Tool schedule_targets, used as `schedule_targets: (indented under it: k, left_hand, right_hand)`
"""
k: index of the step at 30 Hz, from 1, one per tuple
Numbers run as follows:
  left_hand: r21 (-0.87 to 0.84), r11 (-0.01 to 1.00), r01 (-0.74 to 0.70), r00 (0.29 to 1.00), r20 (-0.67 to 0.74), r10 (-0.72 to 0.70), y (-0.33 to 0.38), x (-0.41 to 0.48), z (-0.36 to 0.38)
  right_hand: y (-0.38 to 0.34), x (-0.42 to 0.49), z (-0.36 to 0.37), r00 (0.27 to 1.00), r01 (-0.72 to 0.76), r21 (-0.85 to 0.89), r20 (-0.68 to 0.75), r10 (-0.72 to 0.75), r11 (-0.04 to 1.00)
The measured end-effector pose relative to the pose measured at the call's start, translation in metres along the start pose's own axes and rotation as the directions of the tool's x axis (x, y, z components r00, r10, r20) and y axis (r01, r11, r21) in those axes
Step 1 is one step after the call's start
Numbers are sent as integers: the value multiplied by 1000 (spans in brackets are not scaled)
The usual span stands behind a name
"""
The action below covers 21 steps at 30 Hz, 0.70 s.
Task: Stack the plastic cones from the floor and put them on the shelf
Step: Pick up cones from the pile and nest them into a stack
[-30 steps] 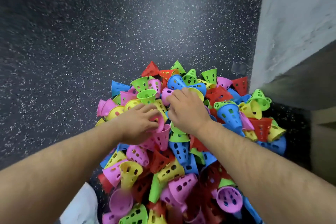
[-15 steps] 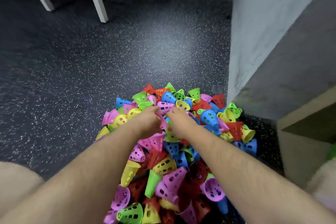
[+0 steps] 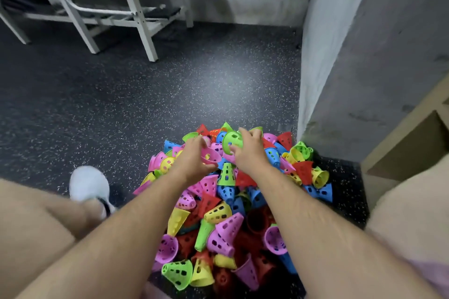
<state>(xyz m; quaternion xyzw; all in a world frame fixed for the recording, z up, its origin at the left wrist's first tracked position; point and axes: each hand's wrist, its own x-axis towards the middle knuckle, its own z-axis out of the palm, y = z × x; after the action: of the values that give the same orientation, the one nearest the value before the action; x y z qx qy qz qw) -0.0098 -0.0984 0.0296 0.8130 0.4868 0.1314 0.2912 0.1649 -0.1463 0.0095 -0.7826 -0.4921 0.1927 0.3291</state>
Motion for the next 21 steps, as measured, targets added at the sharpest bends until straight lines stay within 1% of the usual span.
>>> schedule_targets:
  k: [4,8,12,14,17,19,21]
  left_hand:
    - [-130,989,76,996,-39,-82,-22,-21,-1]
    - [-231,967,106,993,-29,-116,-44,-32,1]
    - [-366,925,100,995,9,-104,-55,-27,10]
    - [-427,900,90,996,38,-82,-49,-22,11]
    - [-561,823,89,996,43,-79,-34,-19,15]
    - [-602,792,96,995,28,-99,-30,-19,23]
    - [-623,776,99,995,40,-94,-28,-22,32]
  right_hand:
    - [-22,-4,9,997,78,136,-5,-78,988]
    - [-31,-10,20,981,186,173,16,-192,967]
    - [-31,-15,27,958,279,122,26,-284,952]
    - [-31,-19,30,956,283,113,45,-290,952]
    - [-33,-25,32,958,273,81,73,-278,959]
    - [-36,-29,32,945,309,28,109,-310,951]
    - [-34,-34,27,944,294,-17,163,-288,956]
